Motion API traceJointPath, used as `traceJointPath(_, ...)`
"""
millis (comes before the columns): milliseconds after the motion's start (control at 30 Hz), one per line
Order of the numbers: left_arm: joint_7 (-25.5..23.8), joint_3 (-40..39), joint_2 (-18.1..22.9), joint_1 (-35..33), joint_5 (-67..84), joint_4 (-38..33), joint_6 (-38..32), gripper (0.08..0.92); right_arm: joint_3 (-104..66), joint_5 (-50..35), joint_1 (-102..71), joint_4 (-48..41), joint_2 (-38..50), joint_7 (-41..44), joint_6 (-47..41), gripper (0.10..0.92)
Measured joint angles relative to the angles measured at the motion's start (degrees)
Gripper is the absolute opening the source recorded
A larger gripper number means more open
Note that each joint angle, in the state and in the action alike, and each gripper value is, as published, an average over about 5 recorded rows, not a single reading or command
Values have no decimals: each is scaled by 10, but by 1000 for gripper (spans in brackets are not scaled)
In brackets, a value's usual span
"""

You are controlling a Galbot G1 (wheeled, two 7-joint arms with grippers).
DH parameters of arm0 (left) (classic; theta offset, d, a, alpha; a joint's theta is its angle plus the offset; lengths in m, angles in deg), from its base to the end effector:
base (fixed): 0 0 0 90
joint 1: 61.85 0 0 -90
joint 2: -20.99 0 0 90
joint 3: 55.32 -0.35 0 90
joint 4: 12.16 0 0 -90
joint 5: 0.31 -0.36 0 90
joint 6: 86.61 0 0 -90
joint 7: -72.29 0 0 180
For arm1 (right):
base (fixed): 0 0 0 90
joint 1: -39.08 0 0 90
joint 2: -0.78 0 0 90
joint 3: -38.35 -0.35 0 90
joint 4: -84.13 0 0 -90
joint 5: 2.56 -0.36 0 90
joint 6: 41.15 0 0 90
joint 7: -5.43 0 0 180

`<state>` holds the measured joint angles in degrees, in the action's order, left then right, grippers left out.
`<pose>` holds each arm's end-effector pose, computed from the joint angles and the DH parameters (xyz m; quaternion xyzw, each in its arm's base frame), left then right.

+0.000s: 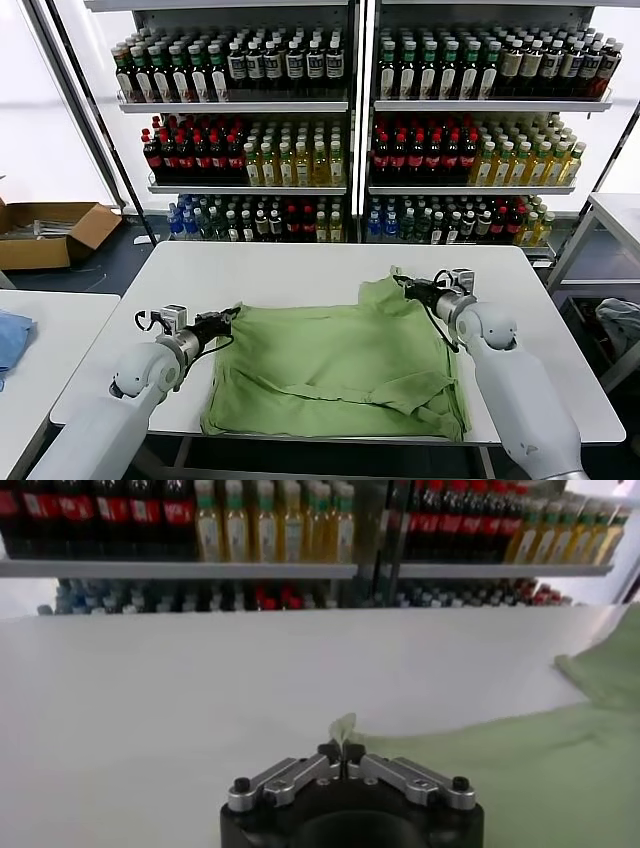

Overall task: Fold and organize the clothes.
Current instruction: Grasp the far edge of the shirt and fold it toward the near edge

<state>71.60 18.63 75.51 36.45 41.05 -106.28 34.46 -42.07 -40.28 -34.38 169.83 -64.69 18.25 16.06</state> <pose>0.3879 0.1073 -0.2684 -0.1483 -0.9561 0.0098 0.2526 0.4440 -0.1022 -0.2518 0.2014 -0.9525 -0.1028 0.2040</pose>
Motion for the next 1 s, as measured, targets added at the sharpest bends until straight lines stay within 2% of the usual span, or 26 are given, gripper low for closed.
traceJointPath(400, 20, 60, -29, -93, 13, -116, -5, 93, -88, -62, -164, 167, 26, -22, -2, 105)
traceJointPath(667, 24, 105, -33, -175, 12, -187, -4, 93, -146, -74, -291, 270, 21, -25, -3, 105)
traceJointPath(1000, 9, 136, -22, -284, -10, -228, -1, 93, -179, -42, -410, 325, 9, -30, 3, 105)
